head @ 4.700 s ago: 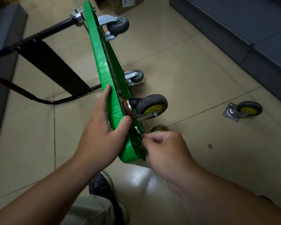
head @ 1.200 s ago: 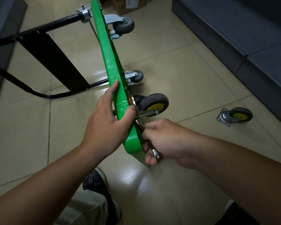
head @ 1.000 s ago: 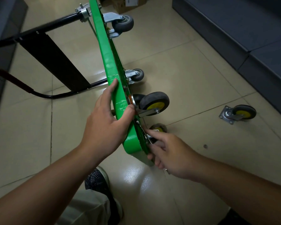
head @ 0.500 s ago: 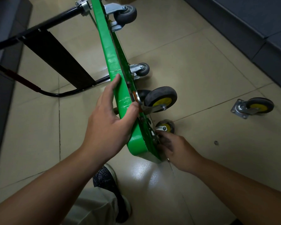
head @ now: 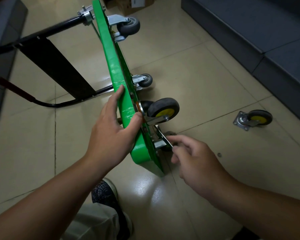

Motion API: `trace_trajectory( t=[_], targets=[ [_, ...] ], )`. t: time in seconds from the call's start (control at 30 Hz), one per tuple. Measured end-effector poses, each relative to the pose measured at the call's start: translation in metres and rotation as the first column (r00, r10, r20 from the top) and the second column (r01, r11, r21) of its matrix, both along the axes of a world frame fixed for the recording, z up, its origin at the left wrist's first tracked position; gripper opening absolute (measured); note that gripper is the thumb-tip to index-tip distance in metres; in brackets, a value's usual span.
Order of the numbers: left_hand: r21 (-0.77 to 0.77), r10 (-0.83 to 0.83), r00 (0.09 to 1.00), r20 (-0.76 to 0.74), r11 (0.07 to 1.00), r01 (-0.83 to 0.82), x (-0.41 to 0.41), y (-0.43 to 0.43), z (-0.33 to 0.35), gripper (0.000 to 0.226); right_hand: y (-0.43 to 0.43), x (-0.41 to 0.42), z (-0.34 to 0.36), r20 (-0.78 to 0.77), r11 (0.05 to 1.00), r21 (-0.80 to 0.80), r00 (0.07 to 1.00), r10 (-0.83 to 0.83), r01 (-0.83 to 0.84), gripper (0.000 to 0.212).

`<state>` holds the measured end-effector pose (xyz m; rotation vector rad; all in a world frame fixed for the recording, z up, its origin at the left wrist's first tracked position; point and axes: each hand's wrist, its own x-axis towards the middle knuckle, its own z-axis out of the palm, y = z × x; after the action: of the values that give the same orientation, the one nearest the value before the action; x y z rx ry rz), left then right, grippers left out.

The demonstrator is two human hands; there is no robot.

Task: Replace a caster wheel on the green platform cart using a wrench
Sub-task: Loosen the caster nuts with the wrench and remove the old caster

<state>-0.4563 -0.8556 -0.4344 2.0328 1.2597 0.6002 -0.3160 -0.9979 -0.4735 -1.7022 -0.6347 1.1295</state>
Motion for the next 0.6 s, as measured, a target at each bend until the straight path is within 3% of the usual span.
trace_trajectory(
  t=[0.2,0.33,0.53,0.6],
  targets=[
    [-0.016,0.007,1.0,0.013,1.0,-0.006,-0.001,0.001,-0.002,0.075,0.02,-0.005,0.01,-0.166,0.995,-0.095,0.985,-0.051,0.035,0.031],
    [-0.063,0.027,0.998,0.05,0.998,-0.024,-0.002,-0.002,-0.002,0.075,0.028,-0.012,0.013,-0.194,0.993,-0.113,0.98,-0.043,0.021,0.031],
    [-0.389,0.18,0.972,0.15,0.915,-0.11,-0.008,-0.019,-0.005,0.099,0.033,-0.021,0.012,-0.174,0.992,-0.123,0.985,0.003,-0.025,0.032],
    [-0.515,0.205,0.97,0.132,0.85,-0.11,-0.009,-0.026,-0.008,0.082,0.034,-0.021,0.016,-0.201,0.993,-0.116,0.979,0.013,-0.037,0.031]
  ],
)
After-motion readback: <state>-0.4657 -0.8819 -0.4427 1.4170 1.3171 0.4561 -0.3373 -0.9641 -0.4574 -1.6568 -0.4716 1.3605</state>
